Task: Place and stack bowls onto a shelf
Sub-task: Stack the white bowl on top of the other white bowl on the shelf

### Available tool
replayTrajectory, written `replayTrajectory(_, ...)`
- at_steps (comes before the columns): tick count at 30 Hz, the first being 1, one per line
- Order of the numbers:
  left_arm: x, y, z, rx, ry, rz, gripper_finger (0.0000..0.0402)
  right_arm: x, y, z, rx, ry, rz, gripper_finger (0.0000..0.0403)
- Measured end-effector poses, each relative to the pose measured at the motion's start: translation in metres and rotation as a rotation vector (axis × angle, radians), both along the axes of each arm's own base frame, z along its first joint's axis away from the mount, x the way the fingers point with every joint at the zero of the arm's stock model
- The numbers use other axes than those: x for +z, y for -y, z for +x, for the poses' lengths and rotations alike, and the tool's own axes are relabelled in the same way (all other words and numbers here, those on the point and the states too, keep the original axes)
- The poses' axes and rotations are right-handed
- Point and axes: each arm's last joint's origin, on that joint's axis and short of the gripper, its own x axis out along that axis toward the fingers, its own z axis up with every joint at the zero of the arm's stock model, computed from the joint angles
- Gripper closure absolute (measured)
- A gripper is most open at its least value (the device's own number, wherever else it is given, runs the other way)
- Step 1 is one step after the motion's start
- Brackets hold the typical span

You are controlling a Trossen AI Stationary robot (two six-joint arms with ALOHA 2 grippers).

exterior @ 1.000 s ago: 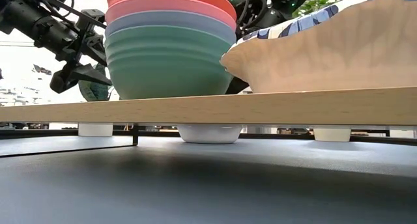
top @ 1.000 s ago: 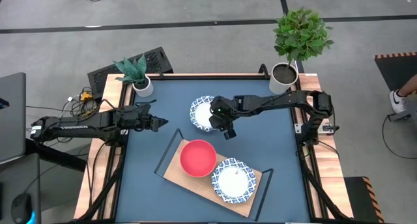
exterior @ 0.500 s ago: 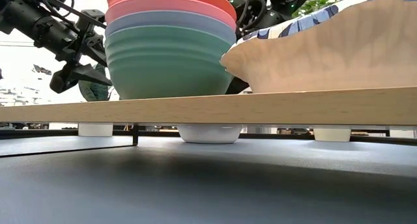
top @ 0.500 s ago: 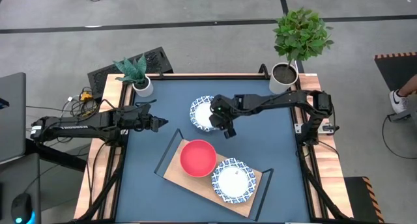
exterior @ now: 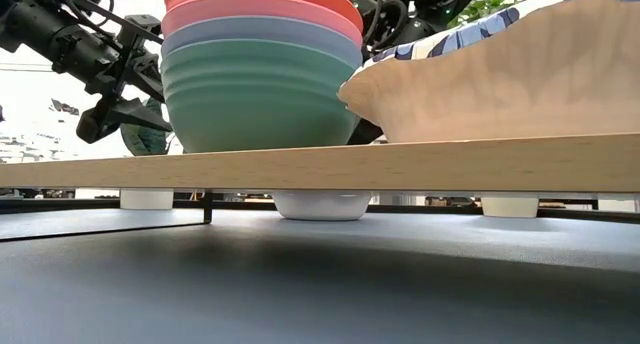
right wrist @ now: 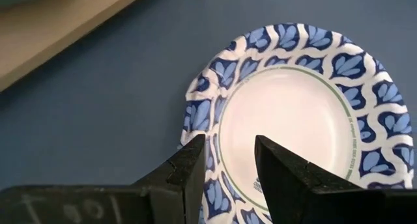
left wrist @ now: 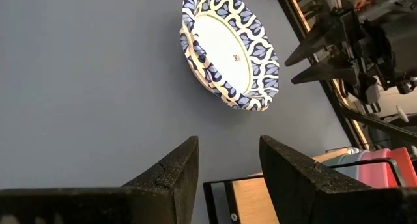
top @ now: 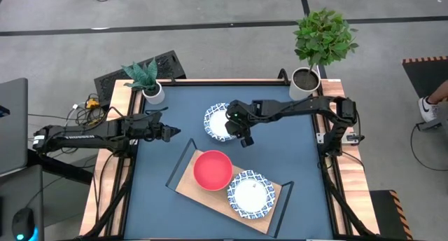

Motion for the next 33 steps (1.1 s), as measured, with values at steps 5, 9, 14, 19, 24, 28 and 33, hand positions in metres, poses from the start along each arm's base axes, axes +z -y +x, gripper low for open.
replayTrajectory(5,0.0,0.0,0.0,-0.001,-0.001,0.003,0.0255,-0.001,0.004,-0.001,-0.011,0.003,-0.001,0.025)
replayTrajectory(9,0.0,0.0,0.0,-0.012,-0.008,0.023,0.0255,-0.01,0.005,-0.003,-0.022,-0.001,0.0,0.0261)
replayTrajectory(14,0.0,0.0,0.0,-0.013,-0.009,0.025,0.0255,-0.01,0.004,-0.004,-0.035,-0.007,0.015,0.0269)
replayTrajectory(19,0.0,0.0,0.0,-0.017,-0.009,0.024,0.0255,-0.01,-0.003,-0.002,-0.009,-0.003,0.013,0.0268)
replayTrajectory(24,0.0,0.0,0.0,-0.017,-0.009,0.024,0.0255,-0.011,-0.004,-0.002,-0.004,0.004,0.026,0.0266)
replayTrajectory(28,0.0,0.0,0.0,-0.017,-0.009,0.024,0.0255,-0.022,-0.005,-0.008,0.002,-0.03,0.034,0.0266)
replayTrajectory(33,0.0,0.0,0.0,-0.011,-0.011,0.031,0.0255,-0.021,-0.004,-0.007,-0.006,-0.021,0.022,0.0266)
